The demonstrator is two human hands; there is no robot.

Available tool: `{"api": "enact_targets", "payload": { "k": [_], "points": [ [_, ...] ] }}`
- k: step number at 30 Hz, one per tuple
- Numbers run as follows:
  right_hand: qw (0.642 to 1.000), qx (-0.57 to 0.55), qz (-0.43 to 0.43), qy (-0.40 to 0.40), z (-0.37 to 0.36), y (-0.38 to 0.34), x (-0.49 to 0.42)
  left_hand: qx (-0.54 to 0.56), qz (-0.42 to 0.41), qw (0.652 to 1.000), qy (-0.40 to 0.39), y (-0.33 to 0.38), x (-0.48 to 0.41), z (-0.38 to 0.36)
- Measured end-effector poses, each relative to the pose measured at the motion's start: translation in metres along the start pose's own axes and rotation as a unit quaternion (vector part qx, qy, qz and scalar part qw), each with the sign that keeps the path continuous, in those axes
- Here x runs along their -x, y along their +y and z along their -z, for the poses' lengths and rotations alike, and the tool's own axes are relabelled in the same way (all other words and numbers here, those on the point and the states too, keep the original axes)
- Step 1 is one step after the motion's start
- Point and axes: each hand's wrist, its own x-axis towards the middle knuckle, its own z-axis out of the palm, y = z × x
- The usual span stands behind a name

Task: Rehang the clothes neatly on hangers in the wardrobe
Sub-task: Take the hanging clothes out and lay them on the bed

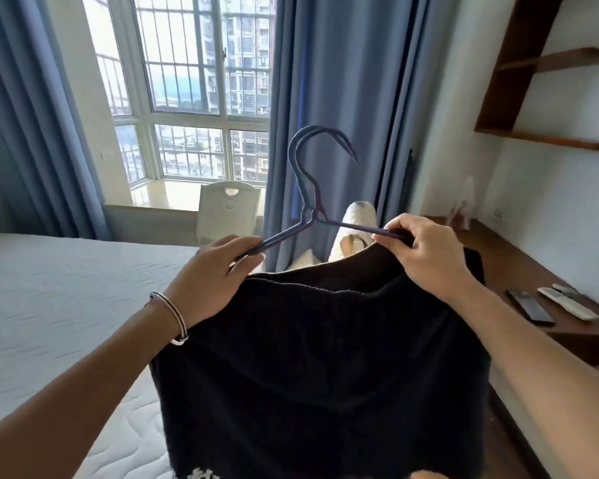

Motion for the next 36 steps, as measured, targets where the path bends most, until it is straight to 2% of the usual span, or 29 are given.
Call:
{"api": "enact_targets", "payload": {
  "k": [7,12,19,27,30,36],
  "points": [
    [0.993,-0.106,0.033,-0.045,-0.097,-0.006,-0.097,-0.075,0.109,0.988,0.082,-0.065,-0.050,-0.003],
    [0.983,-0.167,0.056,-0.059,-0.166,-0.001,-0.176,-0.149,0.123,0.972,0.131,-0.098,-0.111,0.002],
    [0.950,-0.244,0.151,-0.119,-0.269,-0.026,-0.304,-0.232,0.226,0.917,0.233,-0.161,-0.190,0.009],
    [0.915,-0.281,0.227,-0.178,-0.376,-0.078,-0.383,-0.288,0.301,0.861,0.289,-0.241,-0.220,0.015],
    [0.904,-0.298,0.237,-0.195,-0.412,-0.100,-0.403,-0.316,0.314,0.849,0.286,-0.271,-0.229,0.023],
    [0.886,-0.290,0.241,-0.271,-0.506,-0.144,-0.422,-0.265,0.391,0.839,0.271,-0.359,-0.241,0.039]
  ]
}}
